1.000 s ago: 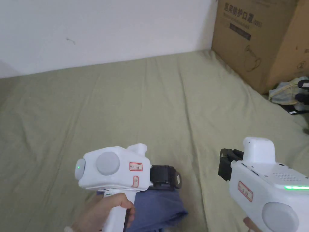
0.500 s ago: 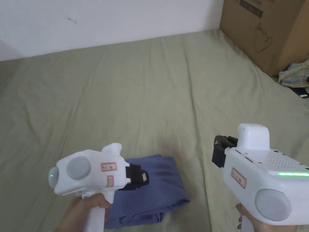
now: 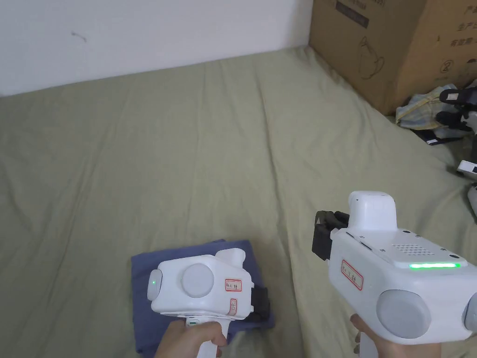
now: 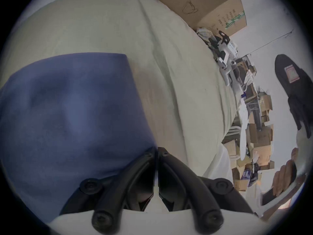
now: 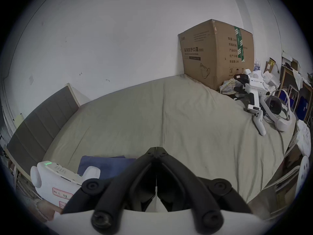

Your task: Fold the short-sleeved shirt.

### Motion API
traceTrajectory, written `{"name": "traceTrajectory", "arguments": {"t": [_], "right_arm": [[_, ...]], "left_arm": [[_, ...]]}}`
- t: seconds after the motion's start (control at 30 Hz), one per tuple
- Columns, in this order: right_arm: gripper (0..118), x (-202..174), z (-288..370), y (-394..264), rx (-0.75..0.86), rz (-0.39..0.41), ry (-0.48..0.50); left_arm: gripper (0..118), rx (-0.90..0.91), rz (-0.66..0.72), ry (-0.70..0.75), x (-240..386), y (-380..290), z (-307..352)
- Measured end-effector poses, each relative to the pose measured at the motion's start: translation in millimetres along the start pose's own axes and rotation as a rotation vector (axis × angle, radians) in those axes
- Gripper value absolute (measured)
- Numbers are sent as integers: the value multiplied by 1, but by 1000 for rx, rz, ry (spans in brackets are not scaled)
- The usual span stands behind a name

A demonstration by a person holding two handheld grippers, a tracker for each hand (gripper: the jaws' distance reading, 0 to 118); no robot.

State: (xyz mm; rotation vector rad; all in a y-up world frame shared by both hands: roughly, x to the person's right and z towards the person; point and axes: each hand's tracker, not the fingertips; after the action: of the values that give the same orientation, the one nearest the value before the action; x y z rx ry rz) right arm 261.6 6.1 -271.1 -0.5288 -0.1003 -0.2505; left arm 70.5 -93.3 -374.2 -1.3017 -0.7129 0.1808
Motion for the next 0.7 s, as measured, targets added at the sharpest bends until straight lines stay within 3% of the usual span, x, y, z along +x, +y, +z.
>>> {"name": "traceTrajectory", "arguments": {"t": [0.23,0.37,0.53,0.7], "right_arm": [[1,-4,5,3,-8,15,2],[1,-15,5,15,-12,59,32],[1,-50,-8,34,-63,138,174],[1,-94,-50,37,-285,111,384]], "left_arm": [[4,68,-64,-98,14,-11,18],[4,196,55,-181,-13,-10,74],[4,395,177,-189,-79,-22,161],[4,473,271,-143,-145,-55,205]]}}
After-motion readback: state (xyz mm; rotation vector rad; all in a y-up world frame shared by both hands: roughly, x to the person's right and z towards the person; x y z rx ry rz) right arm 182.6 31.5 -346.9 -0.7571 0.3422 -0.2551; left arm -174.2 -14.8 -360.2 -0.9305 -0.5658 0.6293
